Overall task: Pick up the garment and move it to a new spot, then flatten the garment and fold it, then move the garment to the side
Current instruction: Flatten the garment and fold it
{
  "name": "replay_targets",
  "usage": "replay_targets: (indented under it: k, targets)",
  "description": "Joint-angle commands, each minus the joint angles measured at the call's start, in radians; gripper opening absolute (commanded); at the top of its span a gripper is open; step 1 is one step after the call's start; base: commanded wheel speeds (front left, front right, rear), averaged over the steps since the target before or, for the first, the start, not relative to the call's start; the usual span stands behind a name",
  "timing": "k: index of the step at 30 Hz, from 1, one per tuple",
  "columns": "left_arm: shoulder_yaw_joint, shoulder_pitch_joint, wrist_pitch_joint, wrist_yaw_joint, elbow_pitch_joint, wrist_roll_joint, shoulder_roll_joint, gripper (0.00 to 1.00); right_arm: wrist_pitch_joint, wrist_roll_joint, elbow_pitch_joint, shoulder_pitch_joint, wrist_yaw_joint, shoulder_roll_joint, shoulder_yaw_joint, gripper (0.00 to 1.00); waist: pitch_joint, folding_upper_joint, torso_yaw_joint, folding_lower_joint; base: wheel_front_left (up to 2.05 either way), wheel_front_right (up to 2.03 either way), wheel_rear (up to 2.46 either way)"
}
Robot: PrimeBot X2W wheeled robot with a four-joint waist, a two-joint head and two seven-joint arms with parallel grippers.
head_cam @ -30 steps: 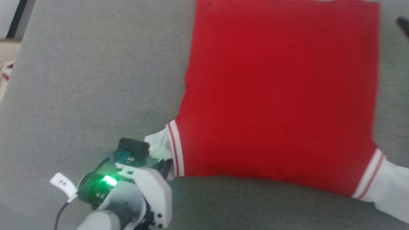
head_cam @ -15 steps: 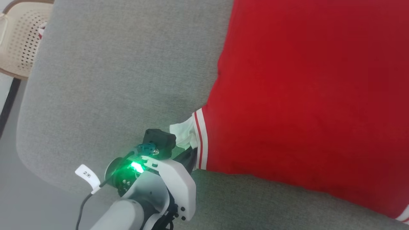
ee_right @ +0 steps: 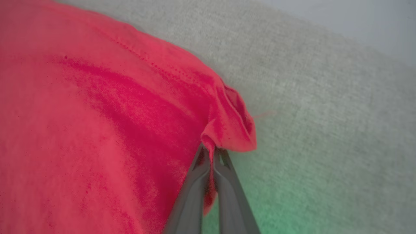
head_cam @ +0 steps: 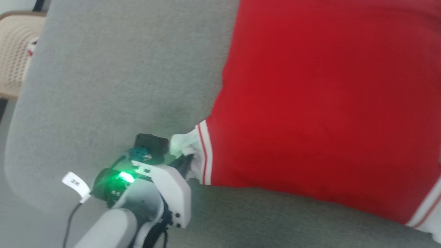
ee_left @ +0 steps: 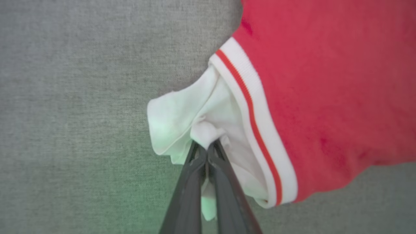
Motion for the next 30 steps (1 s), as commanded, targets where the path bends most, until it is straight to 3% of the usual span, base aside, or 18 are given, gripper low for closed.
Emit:
replay_targets:
  k: [1,9,19,26,30]
  targets:
    - [0.015,0.003,0.006,0.013,0.005,-0.002,0.015,0.0,0.005,0.017,-0.01,0.049,0.0,-0.007,0.023,0.0,-0.037,0.0,-0.042,0.0,0.0,0.0,0.0]
    - [0.065,0.033,0.035,0.034,-0.015,-0.016,0.083,0.0,-0.048,0.119,-0.253,0.171,0.0,-0.093,0.089,0.0,-0.111,0.0,-0.153,0.0,0.0,0.0,0.0]
    - [0.097,0.049,0.071,0.037,-0.04,-0.029,0.144,0.0,-0.096,0.248,-0.568,0.457,0.0,-0.25,0.114,0.0,-0.166,0.0,-0.249,0.0,0.0,0.0,0.0]
    - [0.104,0.055,0.085,0.036,-0.047,-0.035,0.16,0.0,-0.153,0.287,-0.655,0.643,0.0,-0.3,0.096,0.0,-0.182,0.0,-0.274,0.0,0.0,0.0,0.0]
    - [0.102,0.051,0.088,0.033,-0.049,-0.038,0.166,0.0,-0.189,0.301,-0.642,0.757,0.0,-0.281,0.074,0.0,-0.184,0.0,-0.279,0.0,0.0,0.0,0.0]
